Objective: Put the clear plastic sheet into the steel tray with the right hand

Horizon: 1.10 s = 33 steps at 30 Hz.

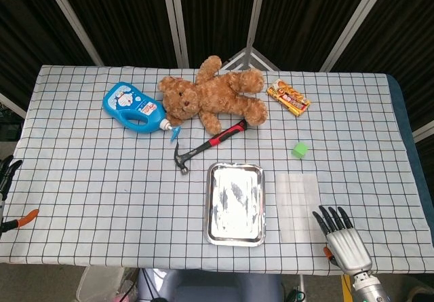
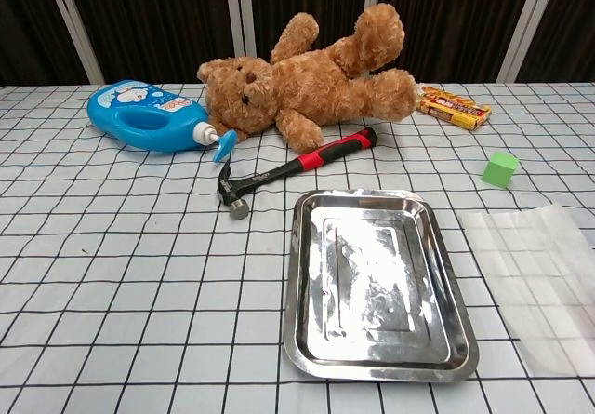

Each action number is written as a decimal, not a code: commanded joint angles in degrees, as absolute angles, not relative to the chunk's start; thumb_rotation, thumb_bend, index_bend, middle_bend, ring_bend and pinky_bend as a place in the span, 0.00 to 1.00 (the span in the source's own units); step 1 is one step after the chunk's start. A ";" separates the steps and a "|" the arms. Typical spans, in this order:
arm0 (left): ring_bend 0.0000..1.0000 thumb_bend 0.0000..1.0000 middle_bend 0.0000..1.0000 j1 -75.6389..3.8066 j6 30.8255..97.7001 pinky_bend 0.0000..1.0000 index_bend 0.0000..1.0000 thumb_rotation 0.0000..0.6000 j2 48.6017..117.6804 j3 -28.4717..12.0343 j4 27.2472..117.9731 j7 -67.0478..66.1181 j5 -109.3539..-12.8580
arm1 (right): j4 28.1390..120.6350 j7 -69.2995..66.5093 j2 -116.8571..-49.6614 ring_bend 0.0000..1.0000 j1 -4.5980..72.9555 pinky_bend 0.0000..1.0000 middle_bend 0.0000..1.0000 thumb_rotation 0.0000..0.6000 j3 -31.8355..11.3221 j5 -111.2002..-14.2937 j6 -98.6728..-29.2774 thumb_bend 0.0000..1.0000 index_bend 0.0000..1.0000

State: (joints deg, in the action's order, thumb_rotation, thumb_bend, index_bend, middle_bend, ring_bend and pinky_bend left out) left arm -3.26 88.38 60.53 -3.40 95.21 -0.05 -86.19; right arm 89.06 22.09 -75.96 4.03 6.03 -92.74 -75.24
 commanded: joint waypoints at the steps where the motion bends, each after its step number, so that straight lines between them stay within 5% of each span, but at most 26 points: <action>1: 0.00 0.00 0.00 -3.26 88.35 0.00 0.00 1.00 60.47 -3.30 95.39 -0.35 -86.32 | 88.94 22.81 -76.21 0.00 4.10 0.00 0.00 1.00 6.19 -92.38 -74.70 0.38 0.00; 33: 0.00 0.00 0.00 -3.20 88.63 0.00 0.00 1.00 61.09 -3.16 94.81 -0.71 -86.58 | 84.35 25.20 -80.30 0.00 6.10 0.00 0.00 1.00 3.71 -85.69 -70.06 0.38 0.00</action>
State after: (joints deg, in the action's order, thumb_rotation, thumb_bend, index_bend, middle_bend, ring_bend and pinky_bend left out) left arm -3.20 88.63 61.09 -3.16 94.81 -0.72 -86.58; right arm 84.37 25.17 -80.28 6.08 3.73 -85.73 -70.10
